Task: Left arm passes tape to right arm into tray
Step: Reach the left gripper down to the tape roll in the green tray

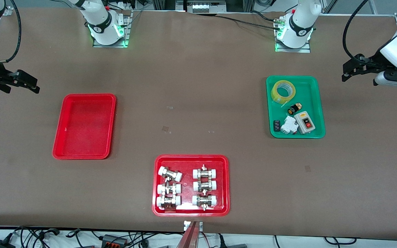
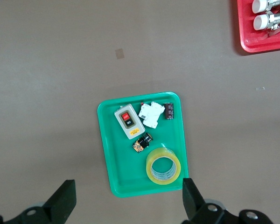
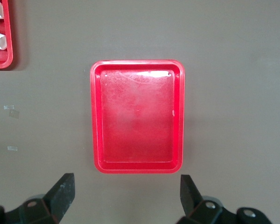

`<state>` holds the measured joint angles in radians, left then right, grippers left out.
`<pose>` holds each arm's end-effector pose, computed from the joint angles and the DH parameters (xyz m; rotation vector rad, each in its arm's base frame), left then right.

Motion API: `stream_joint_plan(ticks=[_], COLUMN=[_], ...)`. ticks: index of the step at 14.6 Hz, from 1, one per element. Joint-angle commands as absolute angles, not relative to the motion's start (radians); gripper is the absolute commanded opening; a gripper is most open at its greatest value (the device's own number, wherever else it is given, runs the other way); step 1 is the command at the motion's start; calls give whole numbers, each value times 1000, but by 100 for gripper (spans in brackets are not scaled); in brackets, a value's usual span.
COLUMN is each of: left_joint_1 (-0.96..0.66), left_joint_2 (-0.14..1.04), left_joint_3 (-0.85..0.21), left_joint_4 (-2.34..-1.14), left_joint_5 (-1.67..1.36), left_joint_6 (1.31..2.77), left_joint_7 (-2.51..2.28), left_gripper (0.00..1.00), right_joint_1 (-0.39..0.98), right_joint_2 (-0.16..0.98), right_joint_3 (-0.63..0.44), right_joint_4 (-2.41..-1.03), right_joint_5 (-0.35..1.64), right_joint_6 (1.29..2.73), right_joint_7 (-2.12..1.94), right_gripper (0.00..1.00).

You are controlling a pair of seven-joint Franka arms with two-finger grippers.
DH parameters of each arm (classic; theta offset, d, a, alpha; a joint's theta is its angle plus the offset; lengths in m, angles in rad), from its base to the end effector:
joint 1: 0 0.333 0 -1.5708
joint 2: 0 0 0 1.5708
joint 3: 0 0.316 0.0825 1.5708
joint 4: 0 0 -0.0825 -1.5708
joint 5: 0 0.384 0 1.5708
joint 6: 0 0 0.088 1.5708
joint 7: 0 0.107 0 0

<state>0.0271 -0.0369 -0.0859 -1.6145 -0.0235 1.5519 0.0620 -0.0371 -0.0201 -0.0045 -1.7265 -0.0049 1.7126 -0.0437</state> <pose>0.5395 -0.0352 0.6224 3.1153 -0.1885 -0.0403 0.5559 -0.0236 0.5740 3.1366 0.0044 0.0094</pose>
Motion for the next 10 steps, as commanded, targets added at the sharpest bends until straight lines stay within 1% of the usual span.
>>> stream_joint_plan(ticks=[1,5,6,7,9,10], left_joint_1=[41,41,41,41,38,38], left_joint_2=[-43,-29,-25,-15,-15,-9], left_joint_3=[-98,-98,-98,-100,-100,-100], left_joint_4=[-1615,-1621,-1632,-1656,-1742,-1799], left_joint_5=[-34,-34,-38,-44,-44,-46], left_joint_6=[1542,1531,1485,1441,1440,1463], left_joint_7=[57,66,74,75,57,40], left_gripper=[100,100,100,100,100,100], right_joint_1=[-34,-32,-32,-34,-34,-34], right_joint_2=[-48,-46,-46,-46,-46,-46], right_joint_3=[-3,-3,-3,-3,-3,-3], right_joint_4=[-1750,-1749,-1749,-1749,-1747,-1747], right_joint_5=[-11,-12,-12,-11,-11,-11], right_joint_6=[1709,1709,1707,1707,1709,1709], right_joint_7=[-44,-44,-44,-44,-43,-43], right_gripper=[100,100,100,100,100,100])
